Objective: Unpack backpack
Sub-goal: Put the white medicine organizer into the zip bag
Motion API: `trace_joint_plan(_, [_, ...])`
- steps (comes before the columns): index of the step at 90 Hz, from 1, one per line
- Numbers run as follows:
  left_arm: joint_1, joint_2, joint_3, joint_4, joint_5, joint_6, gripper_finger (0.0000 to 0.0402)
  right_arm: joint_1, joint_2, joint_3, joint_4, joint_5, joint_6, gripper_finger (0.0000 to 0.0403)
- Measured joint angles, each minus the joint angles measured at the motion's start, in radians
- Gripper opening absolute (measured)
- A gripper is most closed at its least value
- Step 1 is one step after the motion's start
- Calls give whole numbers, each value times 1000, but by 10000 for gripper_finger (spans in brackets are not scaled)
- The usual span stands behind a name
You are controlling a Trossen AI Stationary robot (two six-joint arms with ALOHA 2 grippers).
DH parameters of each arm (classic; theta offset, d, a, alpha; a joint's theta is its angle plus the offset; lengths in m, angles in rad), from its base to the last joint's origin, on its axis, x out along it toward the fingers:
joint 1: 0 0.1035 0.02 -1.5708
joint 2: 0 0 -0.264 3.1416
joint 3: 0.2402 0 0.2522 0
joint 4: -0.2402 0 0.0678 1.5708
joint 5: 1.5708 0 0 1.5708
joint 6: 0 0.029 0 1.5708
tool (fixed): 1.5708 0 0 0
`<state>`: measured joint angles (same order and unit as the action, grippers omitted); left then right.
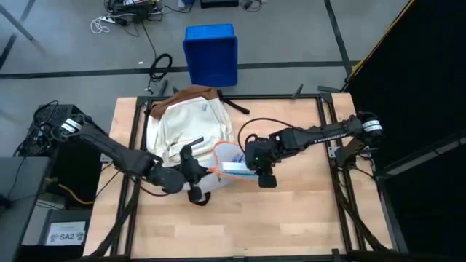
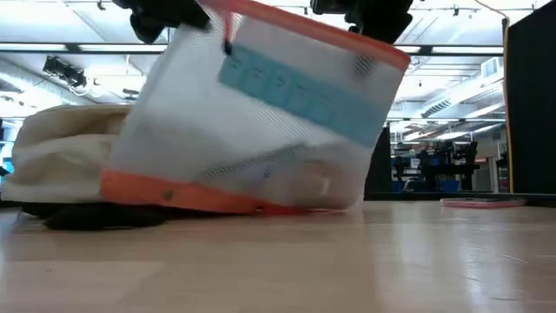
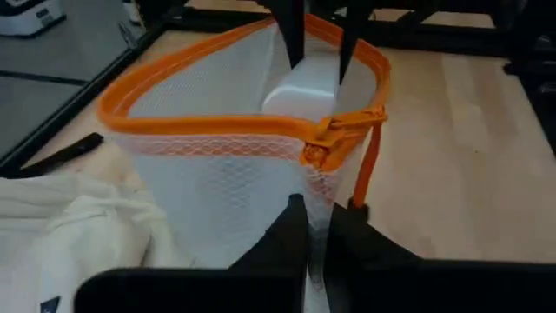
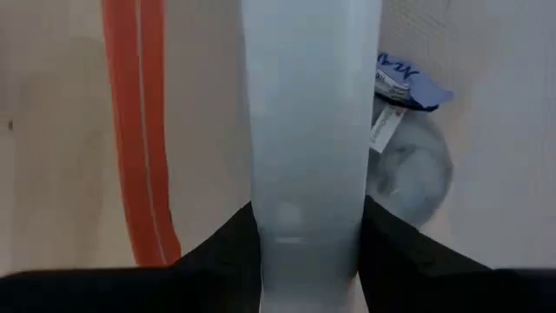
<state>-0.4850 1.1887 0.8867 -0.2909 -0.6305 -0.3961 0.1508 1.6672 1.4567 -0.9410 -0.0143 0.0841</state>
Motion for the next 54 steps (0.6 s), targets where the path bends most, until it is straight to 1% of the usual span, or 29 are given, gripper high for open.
trace_joint_plan(17, [0, -41, 0, -19, 79, 27, 0, 12, 2, 0, 69, 19, -40, 109])
trace_joint_plan(24, [1, -44, 0, -19, 83, 29, 0, 2, 30, 1, 95, 17, -55, 109])
trace_joint_plan(36, [4, -44, 0, -34, 89, 35, 0, -17, 91, 1, 86, 14, -63, 109])
trace_joint_plan(42, [5, -44, 0, -46, 92, 32, 0, -24, 100, 0, 75, 25, -67, 112])
trace_joint_plan(47, [9, -44, 0, -54, 94, 30, 0, -28, 98, 1, 68, 49, -70, 144])
trace_joint_plan(54, [14, -44, 0, -69, 94, 30, 0, -34, 85, 30, 23, 95, -70, 215])
